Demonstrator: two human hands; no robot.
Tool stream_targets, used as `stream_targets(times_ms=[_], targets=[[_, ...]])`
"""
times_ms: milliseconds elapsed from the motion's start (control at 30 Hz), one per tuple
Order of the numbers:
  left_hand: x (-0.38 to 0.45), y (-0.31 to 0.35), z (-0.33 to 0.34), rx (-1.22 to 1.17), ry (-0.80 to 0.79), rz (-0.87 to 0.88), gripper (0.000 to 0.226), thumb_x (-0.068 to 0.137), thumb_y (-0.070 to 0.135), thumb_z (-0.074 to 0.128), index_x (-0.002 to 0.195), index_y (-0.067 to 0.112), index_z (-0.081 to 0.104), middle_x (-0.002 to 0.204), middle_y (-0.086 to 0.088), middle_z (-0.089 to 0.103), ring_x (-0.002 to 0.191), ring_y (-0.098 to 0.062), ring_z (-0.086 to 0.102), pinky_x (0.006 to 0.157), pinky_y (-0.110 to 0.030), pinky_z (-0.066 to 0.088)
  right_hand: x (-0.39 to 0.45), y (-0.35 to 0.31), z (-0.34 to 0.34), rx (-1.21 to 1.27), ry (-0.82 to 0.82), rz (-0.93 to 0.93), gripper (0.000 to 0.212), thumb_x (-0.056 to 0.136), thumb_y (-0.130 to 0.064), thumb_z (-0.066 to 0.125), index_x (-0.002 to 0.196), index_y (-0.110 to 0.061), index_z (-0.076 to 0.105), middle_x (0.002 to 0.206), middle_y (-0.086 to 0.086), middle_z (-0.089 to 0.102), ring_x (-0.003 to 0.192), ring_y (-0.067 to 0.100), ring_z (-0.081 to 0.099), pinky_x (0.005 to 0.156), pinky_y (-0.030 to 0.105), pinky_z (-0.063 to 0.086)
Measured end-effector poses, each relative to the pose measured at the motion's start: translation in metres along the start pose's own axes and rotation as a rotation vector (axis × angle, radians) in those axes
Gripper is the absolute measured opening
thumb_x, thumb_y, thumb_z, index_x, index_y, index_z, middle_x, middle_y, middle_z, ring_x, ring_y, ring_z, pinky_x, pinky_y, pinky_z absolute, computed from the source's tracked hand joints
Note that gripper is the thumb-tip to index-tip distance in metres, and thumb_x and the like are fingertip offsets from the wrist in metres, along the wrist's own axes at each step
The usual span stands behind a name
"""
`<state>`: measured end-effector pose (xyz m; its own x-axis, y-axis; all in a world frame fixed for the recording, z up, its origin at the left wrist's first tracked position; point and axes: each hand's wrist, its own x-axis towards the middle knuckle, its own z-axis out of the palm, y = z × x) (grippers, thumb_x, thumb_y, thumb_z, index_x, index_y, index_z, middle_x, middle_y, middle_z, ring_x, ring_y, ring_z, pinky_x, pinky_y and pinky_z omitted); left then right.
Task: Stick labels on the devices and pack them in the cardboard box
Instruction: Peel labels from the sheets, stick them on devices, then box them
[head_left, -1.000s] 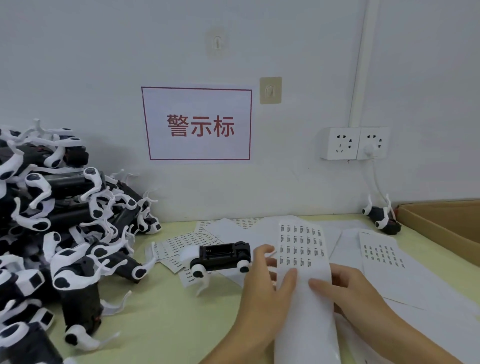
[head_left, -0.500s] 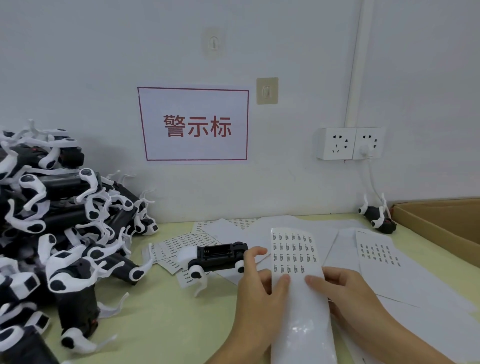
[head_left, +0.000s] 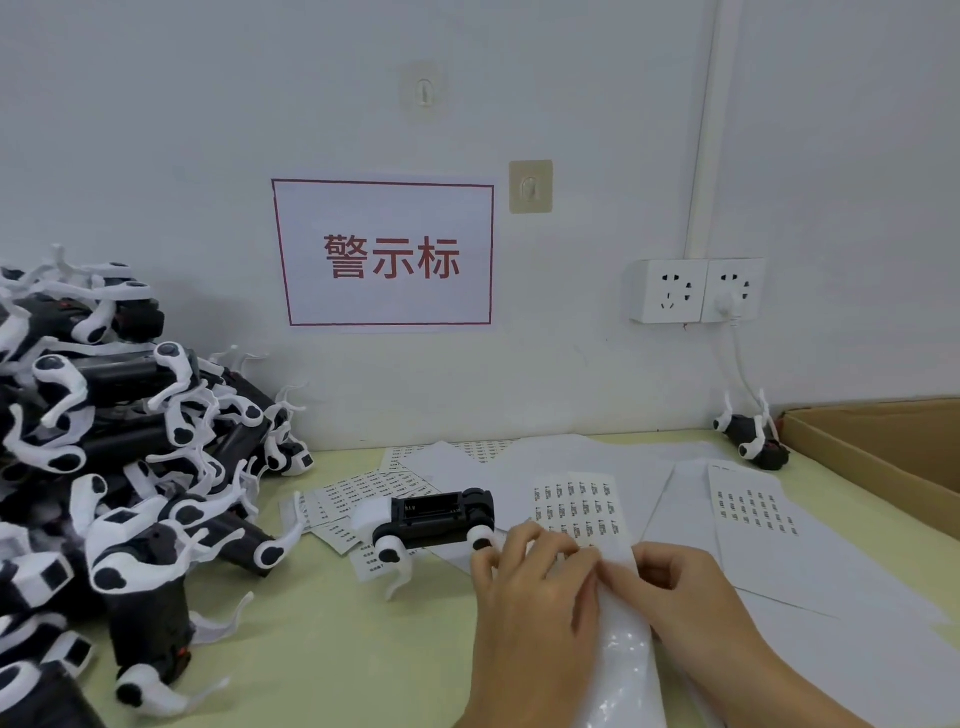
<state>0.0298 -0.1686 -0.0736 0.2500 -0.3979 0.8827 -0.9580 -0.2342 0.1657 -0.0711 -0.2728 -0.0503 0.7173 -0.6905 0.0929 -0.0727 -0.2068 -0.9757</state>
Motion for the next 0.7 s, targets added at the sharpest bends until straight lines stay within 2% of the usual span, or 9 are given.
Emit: stream_targets(times_ms=[100, 233, 333, 433, 533, 600, 700], targets=[[0.0, -0.0017, 0.0026, 0.007, 0.032, 0.003, 0.005, 0.078, 0.027, 0.071, 0.077, 0.03, 0.075, 0.081, 0.019, 0.065, 0.086, -0.004, 0.052, 0.077, -0.029, 0.028, -0.0002, 0.0013, -0.0001, -0.047, 0.003, -0.036, 0.019, 0.09, -0.019, 0.07, 0.074, -0.013, 0.078, 0.074, 0.006, 0.076, 0.075, 0.022, 0.073, 0.069, 0.03, 0.054], [0.0003, -0.0065, 0.0046, -0.051, 0.031, -0.026, 0.024, 0.084, 0.035, 0.055, 0.073, 0.029, 0.076, 0.074, 0.018, 0.065, 0.081, -0.001, 0.048, 0.075, -0.026, 0.029, -0.0018, -0.0016, 0.0004, -0.081, -0.034, -0.103, 0.03, 0.092, -0.01, 0.067, 0.067, -0.021, 0.077, 0.068, -0.001, 0.074, 0.062, 0.002, 0.067, 0.057, 0.011, 0.045], [0.0009, -0.0081, 0.0052, -0.071, 0.014, -0.04, 0.022, 0.084, 0.035, 0.06, 0.07, 0.028, 0.075, 0.07, 0.017, 0.064, 0.078, -0.002, 0.047, 0.074, -0.026, 0.032, -0.0014, -0.002, -0.0013, -0.124, -0.05, -0.143, 0.033, 0.093, -0.009, 0.064, 0.067, -0.024, 0.077, 0.068, -0.007, 0.074, 0.064, -0.002, 0.066, 0.057, 0.008, 0.043], [-0.0013, -0.008, 0.0066, -0.08, -0.007, -0.04, 0.007, 0.077, 0.025, 0.074, 0.071, 0.024, 0.075, 0.07, 0.014, 0.063, 0.075, -0.004, 0.049, 0.073, -0.026, 0.034, -0.0008, 0.0001, -0.0034, -0.198, -0.056, -0.184, 0.033, 0.093, -0.012, 0.063, 0.061, -0.018, 0.069, 0.058, -0.012, 0.063, 0.06, 0.0, 0.057, 0.058, 0.011, 0.04], [-0.0024, -0.0081, 0.0061, -0.091, -0.03, -0.054, 0.003, 0.074, 0.02, 0.075, 0.071, 0.021, 0.075, 0.071, 0.011, 0.063, 0.074, -0.005, 0.049, 0.072, -0.025, 0.038, 0.0006, 0.004, -0.0036, -0.251, -0.046, -0.206, 0.03, 0.095, -0.013, 0.063, 0.065, -0.014, 0.069, 0.062, 0.0, 0.066, 0.062, 0.009, 0.059, 0.061, 0.016, 0.044], [-0.0027, -0.0076, 0.0051, -0.086, -0.045, -0.053, 0.004, 0.074, 0.02, 0.075, 0.071, 0.021, 0.075, 0.07, 0.011, 0.063, 0.073, -0.006, 0.05, 0.07, -0.025, 0.04, 0.0013, 0.006, -0.0026, -0.276, -0.041, -0.218, 0.028, 0.096, -0.018, 0.063, 0.069, -0.009, 0.069, 0.072, 0.011, 0.068, 0.07, 0.02, 0.063, 0.069, 0.027, 0.049], [-0.0027, -0.0062, 0.0032, -0.095, -0.075, -0.061, 0.004, 0.075, 0.02, 0.074, 0.071, 0.02, 0.074, 0.07, 0.01, 0.062, 0.071, -0.009, 0.052, 0.067, -0.024, 0.043, 0.0009, 0.0063, -0.0014, -0.313, -0.038, -0.247, 0.031, 0.096, -0.021, 0.063, 0.069, -0.006, 0.066, 0.073, 0.015, 0.065, 0.069, 0.012, 0.059, 0.072, 0.035, 0.051]])
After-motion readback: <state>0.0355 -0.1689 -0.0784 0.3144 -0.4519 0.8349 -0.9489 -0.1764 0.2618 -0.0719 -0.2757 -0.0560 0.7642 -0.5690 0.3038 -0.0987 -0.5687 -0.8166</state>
